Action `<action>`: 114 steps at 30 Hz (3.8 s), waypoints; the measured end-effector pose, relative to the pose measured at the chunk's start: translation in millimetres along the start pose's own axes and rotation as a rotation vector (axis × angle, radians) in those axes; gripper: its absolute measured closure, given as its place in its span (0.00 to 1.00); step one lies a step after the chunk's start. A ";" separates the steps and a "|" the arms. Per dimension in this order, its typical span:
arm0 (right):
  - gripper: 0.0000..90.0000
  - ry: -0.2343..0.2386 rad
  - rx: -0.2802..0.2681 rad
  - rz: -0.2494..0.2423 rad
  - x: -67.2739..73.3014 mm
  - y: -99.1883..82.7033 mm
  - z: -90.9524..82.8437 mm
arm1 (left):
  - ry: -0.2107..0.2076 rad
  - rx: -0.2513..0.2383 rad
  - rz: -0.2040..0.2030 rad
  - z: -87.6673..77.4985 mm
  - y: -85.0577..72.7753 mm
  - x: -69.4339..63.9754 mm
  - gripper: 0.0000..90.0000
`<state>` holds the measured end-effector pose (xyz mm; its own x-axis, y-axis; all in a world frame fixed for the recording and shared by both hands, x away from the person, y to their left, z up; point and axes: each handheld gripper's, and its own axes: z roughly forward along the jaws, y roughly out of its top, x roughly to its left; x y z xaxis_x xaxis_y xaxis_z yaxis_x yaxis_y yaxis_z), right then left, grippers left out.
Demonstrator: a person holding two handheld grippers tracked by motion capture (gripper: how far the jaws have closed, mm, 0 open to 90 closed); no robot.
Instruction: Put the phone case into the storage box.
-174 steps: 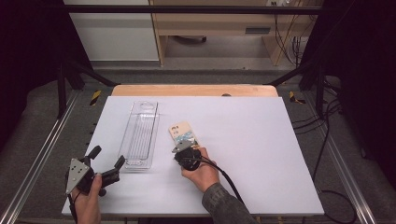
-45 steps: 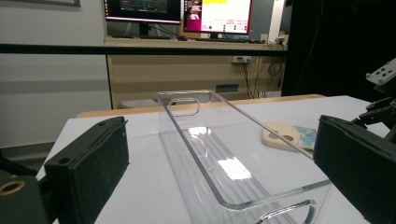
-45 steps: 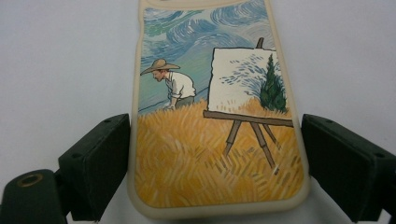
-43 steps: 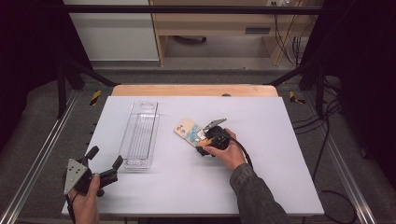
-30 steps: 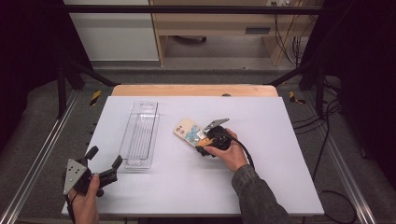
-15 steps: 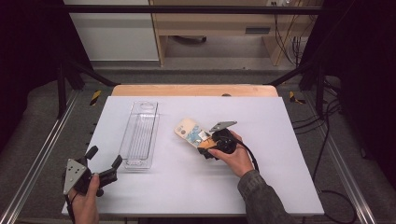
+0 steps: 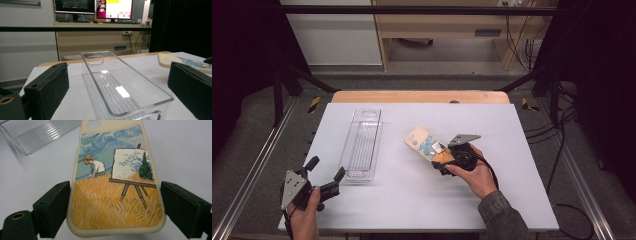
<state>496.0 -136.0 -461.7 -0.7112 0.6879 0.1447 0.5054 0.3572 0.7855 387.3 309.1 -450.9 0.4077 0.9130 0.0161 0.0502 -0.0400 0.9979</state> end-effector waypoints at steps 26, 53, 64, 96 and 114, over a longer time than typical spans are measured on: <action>0.13 0.039 -0.131 0.057 -13.7 -36.0 -53.2 | -0.267 0.112 0.038 63.9 44.4 -70.4 0.03; 0.13 0.053 -0.214 0.050 -5.7 -24.5 -59.1 | -0.358 0.138 0.048 114.6 39.5 -111.0 0.03; 0.13 0.049 -0.226 0.024 -2.1 -18.0 -67.0 | -0.371 0.139 0.043 116.4 39.6 -114.9 0.03; 0.13 0.095 -0.276 -0.020 21.1 -3.8 -63.6 | -0.517 0.207 -0.019 133.9 51.9 -123.0 0.26; 0.13 0.097 -0.279 -0.030 27.7 -1.6 -53.2 | -0.526 0.192 -0.117 137.4 57.9 -114.4 0.45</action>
<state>449.4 -151.1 -426.9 -0.7738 0.6115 0.1650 0.3390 0.1799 0.9234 468.8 146.6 -403.5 0.7859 0.5927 -0.1761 0.2670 -0.0684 0.9613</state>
